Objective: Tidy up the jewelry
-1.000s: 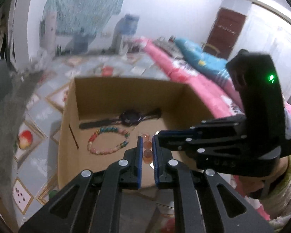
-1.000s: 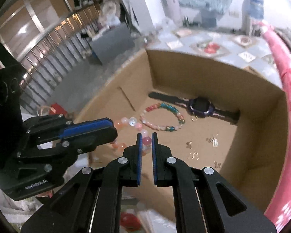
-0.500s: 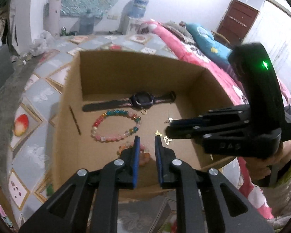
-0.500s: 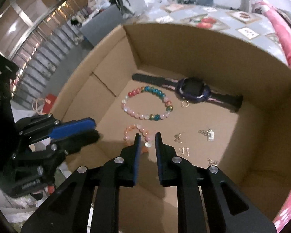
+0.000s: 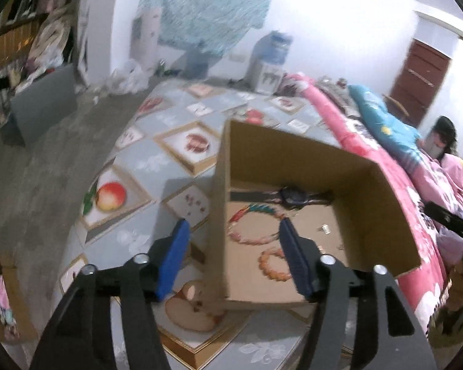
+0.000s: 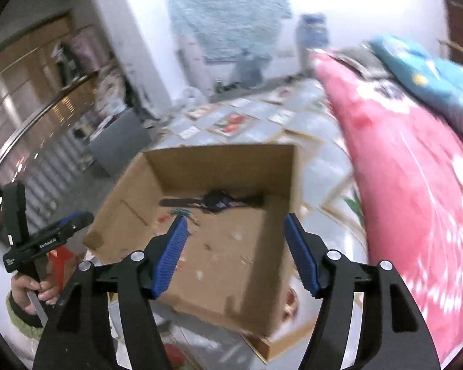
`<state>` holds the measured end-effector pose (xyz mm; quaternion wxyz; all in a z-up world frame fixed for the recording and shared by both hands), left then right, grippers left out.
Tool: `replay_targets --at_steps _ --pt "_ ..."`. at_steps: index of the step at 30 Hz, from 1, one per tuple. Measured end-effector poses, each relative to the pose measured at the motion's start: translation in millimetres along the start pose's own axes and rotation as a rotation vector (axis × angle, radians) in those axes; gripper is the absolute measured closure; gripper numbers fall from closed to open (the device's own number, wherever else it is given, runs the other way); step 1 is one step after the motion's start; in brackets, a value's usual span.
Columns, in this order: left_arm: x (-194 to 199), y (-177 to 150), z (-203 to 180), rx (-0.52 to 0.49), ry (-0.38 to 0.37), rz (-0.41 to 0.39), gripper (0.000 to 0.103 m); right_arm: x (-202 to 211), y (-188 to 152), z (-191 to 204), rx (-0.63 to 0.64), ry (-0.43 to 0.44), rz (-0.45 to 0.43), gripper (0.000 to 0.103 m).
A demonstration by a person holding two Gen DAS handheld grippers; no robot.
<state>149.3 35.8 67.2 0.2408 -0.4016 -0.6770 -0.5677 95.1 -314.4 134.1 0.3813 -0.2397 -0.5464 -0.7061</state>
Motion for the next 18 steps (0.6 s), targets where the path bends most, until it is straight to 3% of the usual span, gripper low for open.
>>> replay_targets --at_steps 6,10,14,18 --pt "-31.6 -10.6 5.2 0.098 -0.045 0.110 0.037 -25.4 -27.1 -34.1 -0.105 -0.041 0.105 0.041" --pt "-41.9 -16.1 -1.6 0.131 -0.097 0.164 0.035 -40.1 -40.4 -34.1 -0.113 0.002 0.177 0.041" --pt "-40.9 -18.4 -12.4 0.103 -0.043 0.160 0.035 -43.9 -48.0 -24.1 -0.088 0.126 0.211 0.038" --pt "-38.6 -23.7 -17.4 0.098 -0.037 0.172 0.035 -41.2 -43.7 -19.5 -0.057 0.086 0.192 0.038"
Point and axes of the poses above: each gripper's, at about its wrist camera, not at the fingertips, and x roughly against the way its jaws point, z to its left, y to its top, the point moved 3 cm from there along -x, roughly the way its jaws point, and after that the axes turned 6 degrees about z, right-handed, at the moved point
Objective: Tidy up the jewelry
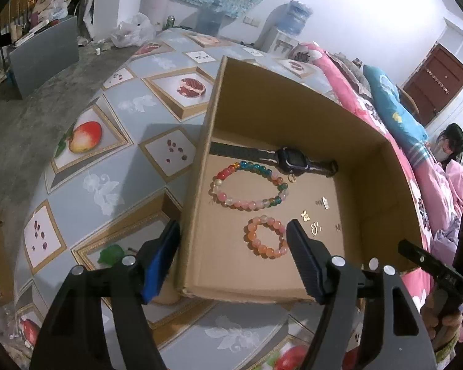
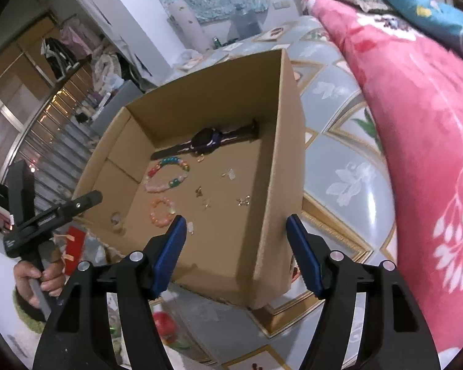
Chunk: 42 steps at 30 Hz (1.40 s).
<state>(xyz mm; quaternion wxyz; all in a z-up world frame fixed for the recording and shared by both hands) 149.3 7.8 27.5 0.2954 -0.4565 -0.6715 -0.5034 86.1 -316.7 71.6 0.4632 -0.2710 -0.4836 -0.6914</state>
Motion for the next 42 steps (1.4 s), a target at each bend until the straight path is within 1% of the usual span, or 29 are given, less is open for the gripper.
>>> replay_targets --at_steps 8,21,32,38,40,42 --pt "7.8 -19.3 -6.4 -0.001 -0.018 0.014 0.035 5.3 0.9 -7.7 -0.003 -0.014 -0.001 0.038" --pt "30.0 -58.2 -3.8 0.011 -0.020 0.011 0.035 18.2 -30.2 -1.8 -0.010 -0.001 0.018 0.038" --pt "35.8 -71.3 -1.1 0.024 -0.031 0.000 0.035 16.6 -48.8 0.2 -0.038 -0.023 0.019 0.038" --pt "34.6 -74.0 -9.0 -0.046 0.031 -0.031 0.033 16.3 -50.9 -2.3 -0.054 -0.021 0.008 0.038" --pt "39.1 -75.9 -10.4 -0.066 0.083 -0.066 0.030 21.7 -53.1 -4.5 -0.063 -0.044 -0.012 0.037" --pt "45.1 -77.5 -9.9 -0.073 0.111 -0.102 0.024 29.2 -55.4 -5.3 -0.060 -0.079 -0.039 0.035"
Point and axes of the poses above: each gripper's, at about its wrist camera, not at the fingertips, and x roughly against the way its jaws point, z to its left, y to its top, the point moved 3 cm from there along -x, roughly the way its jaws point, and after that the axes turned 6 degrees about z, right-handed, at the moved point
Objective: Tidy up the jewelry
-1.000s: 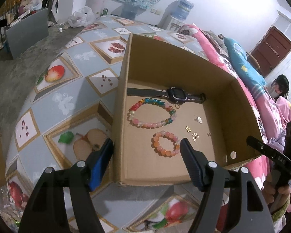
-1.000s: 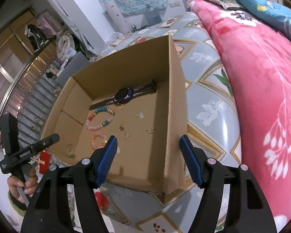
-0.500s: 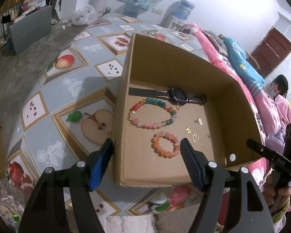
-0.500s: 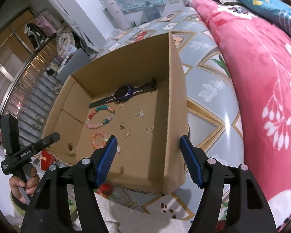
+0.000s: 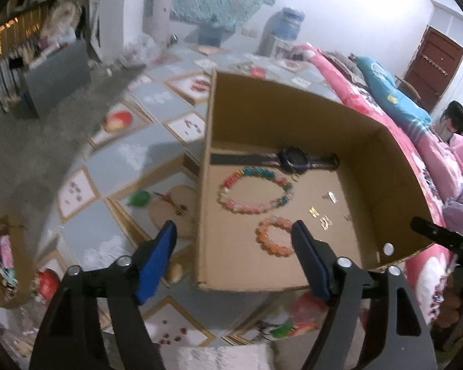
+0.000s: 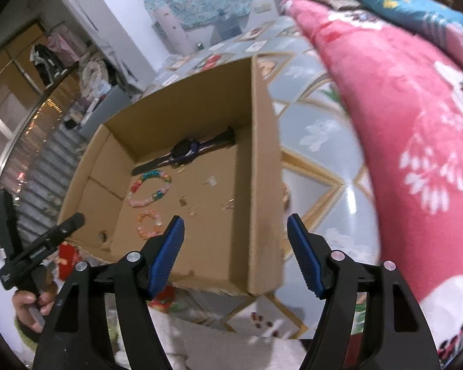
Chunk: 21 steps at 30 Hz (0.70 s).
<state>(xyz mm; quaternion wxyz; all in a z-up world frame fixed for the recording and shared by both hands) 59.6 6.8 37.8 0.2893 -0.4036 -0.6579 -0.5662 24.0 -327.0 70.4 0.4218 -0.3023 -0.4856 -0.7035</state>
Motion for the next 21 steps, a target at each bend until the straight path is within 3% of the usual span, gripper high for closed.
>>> replay_targets --at_steps 6,10,17,21 --pt "28.5 -7.0 4.2 -0.002 0.074 -0.138 0.007 22.8 -11.0 3.1 0.027 -0.076 -0.085 0.033" --pt "47.0 -15.6 -1.5 -0.028 0.080 -0.209 0.006 35.1 -22.2 14.1 0.071 -0.098 -0.152 0.029" --pt "54.9 -35.7 -12.9 -0.032 0.104 -0.203 0.006 47.3 -46.0 35.0 0.149 -0.118 -0.237 0.024" --pt "55.8 -48.0 -15.3 -0.021 0.154 -0.199 0.006 50.4 -57.7 45.1 0.187 -0.127 -0.263 0.020"
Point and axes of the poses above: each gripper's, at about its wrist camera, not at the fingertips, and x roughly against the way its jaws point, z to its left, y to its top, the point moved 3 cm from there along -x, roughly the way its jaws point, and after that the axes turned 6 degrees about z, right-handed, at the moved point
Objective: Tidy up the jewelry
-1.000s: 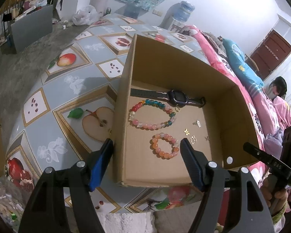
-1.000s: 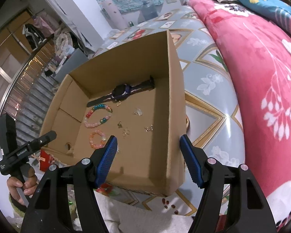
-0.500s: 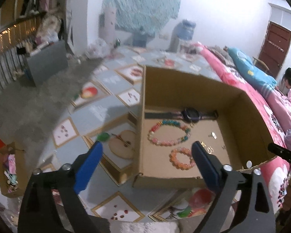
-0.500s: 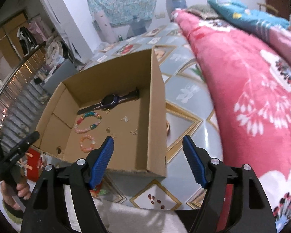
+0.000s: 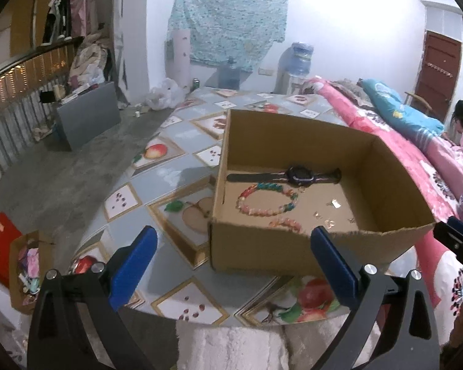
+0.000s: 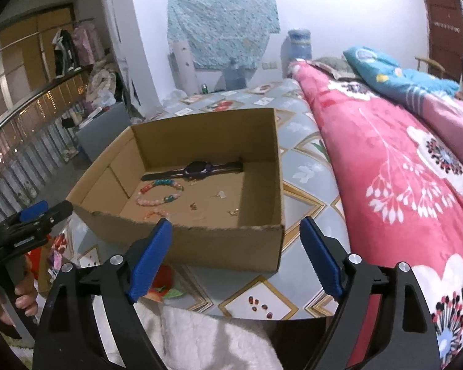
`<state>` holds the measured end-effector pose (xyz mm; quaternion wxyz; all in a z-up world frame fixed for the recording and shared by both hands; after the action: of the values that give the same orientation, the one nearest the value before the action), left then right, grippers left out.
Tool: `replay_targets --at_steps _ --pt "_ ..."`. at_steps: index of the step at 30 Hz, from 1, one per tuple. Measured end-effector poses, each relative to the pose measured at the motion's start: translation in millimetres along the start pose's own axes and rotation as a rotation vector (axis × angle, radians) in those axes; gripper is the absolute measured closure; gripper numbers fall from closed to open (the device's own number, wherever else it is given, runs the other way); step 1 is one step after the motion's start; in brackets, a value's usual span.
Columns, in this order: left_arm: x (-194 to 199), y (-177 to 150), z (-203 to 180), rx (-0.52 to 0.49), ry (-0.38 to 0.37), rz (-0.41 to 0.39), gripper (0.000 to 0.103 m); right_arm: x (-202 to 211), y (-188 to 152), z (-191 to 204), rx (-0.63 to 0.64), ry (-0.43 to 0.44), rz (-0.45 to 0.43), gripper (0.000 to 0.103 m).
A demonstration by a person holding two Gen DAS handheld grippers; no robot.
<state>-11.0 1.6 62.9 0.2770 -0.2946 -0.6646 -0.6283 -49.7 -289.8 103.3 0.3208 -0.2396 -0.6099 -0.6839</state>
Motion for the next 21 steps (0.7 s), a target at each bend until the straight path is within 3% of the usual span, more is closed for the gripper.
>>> replay_targets --at_steps 7,15,21 --pt "4.3 -6.0 -6.8 0.001 0.054 -0.023 0.006 9.5 -11.4 19.4 0.047 -0.005 -0.024 0.008" --pt "-21.7 -16.8 -20.4 -0.031 0.066 0.118 0.006 -22.3 -22.7 36.6 0.032 -0.023 0.112 0.008" --pt "-30.1 -18.8 -30.2 -0.053 0.083 0.171 0.006 -38.9 -19.3 46.4 0.025 -0.059 0.162 0.008"
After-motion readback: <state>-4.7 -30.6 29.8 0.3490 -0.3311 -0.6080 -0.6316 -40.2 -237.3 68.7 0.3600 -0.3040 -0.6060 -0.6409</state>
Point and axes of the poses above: each gripper's, at about its wrist camera, not at the fingertips, and x roughly against the way its jaws point, z to its left, y to its top, the point moved 3 cm from there along -x, roughly the way its jaws point, and after that the axes turned 6 degrees about z, right-handed, at the moved point
